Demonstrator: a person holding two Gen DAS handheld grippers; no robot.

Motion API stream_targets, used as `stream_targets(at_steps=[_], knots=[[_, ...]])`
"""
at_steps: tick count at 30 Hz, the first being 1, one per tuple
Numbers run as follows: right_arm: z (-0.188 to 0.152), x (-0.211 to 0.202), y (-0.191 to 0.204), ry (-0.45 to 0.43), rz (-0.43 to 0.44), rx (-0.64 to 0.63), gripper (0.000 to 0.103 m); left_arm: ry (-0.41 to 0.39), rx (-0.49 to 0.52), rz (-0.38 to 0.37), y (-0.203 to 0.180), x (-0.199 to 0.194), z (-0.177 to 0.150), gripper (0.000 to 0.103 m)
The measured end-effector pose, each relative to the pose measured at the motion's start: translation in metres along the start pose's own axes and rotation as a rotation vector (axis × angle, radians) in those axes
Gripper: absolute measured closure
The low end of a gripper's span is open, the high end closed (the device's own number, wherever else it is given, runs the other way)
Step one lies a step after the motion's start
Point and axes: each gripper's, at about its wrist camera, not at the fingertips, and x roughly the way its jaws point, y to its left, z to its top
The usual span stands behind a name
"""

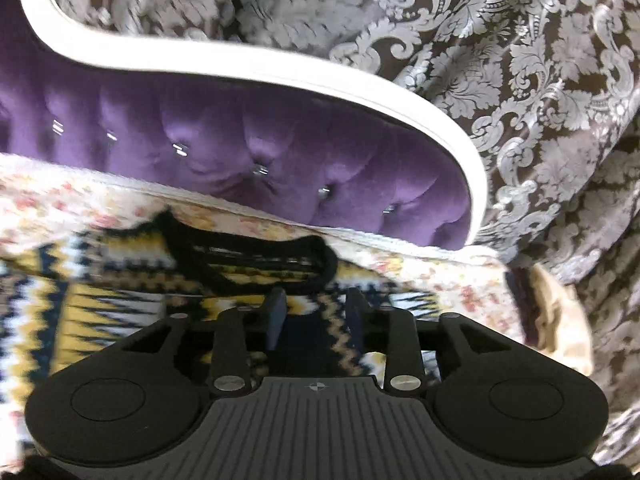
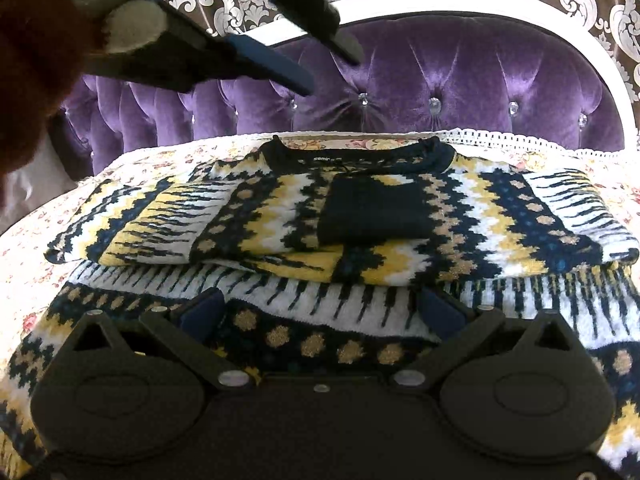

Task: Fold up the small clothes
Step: 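Lay the held sleeve across the sweater body and open the left gripper, then grasp the sweater near the collar with the right gripper and lift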

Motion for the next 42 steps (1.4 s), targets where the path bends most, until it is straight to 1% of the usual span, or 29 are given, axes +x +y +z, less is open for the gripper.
stream_targets(at_steps=[1, 3, 5, 7, 9, 13, 14, 16, 17, 18, 20, 21, 24, 29, 33, 36, 38, 42], knots=[[0.0, 0.0, 0.0, -0.001, 0.002, 0.002, 0.0, -0.015, 0.015, 0.034, 0.0, -0.007, -0.004, 0.063], [0.0, -0.001, 0.0, -0.002, 0.004, 0.004, 0.0, -0.041, 0.046, 0.117, 0.006, -0.024, -0.017, 0.048], [-0.001, -0.002, 0.001, -0.003, 0.004, 0.006, 0.0, -0.043, 0.081, 0.206, 0.015, -0.037, -0.033, 0.039], [-0.001, -0.002, 0.001, -0.003, 0.005, 0.007, 0.0, -0.03, 0.103, 0.299, 0.027, -0.048, -0.052, 0.038], [-0.001, -0.002, 0.0, -0.002, 0.004, 0.006, 0.0, 0.001, 0.093, 0.378, 0.044, -0.055, -0.073, 0.038], [0.0, -0.001, 0.002, 0.001, -0.001, 0.001, 0.0, 0.083, 0.027, 0.454, 0.079, -0.062, -0.108, 0.035], [0.0, -0.001, 0.002, 0.002, -0.001, 0.001, 0.0, 0.097, 0.015, 0.466, 0.085, -0.062, -0.115, 0.031], [0.0, -0.001, 0.002, 0.004, -0.003, -0.002, 0.0, 0.128, -0.012, 0.471, 0.098, -0.061, -0.128, 0.028], [0.0, 0.0, 0.002, 0.005, -0.005, -0.004, 0.0, 0.1, -0.017, 0.45, 0.104, -0.064, -0.133, 0.019], [0.0, 0.0, 0.003, 0.007, -0.008, -0.007, 0.0, 0.071, -0.015, 0.425, 0.108, -0.067, -0.136, 0.014], [0.0, 0.001, 0.004, 0.011, -0.015, -0.015, 0.0, 0.066, 0.008, 0.404, 0.109, -0.066, -0.139, 0.009], [0.0, 0.001, 0.005, 0.013, -0.017, -0.019, 0.0, 0.076, 0.028, 0.4, 0.107, -0.064, -0.139, 0.005], [0.0, 0.001, 0.006, 0.017, -0.023, -0.026, 0.0, 0.086, 0.057, 0.4, 0.105, -0.062, -0.138, 0.001], [0.0, 0.002, 0.008, 0.024, -0.032, -0.037, 0.0, 0.069, 0.053, 0.399, 0.104, -0.064, -0.145, 0.001], [0.0, 0.003, 0.009, 0.031, -0.04, -0.048, 0.0, 0.101, 0.038, 0.415, 0.103, -0.063, -0.142, 0.001], [0.001, 0.004, 0.011, 0.042, -0.047, -0.059, 0.0, 0.098, 0.01, 0.407, 0.107, -0.064, -0.142, 0.001], [0.003, 0.004, 0.012, 0.053, -0.047, -0.064, 0.0, 0.097, 0.005, 0.416, 0.105, -0.064, -0.143, 0.001], [0.01, 0.002, 0.006, 0.085, 0.0, -0.048, 0.0, 0.107, 0.0, 0.425, 0.104, -0.062, -0.142, 0.001]])
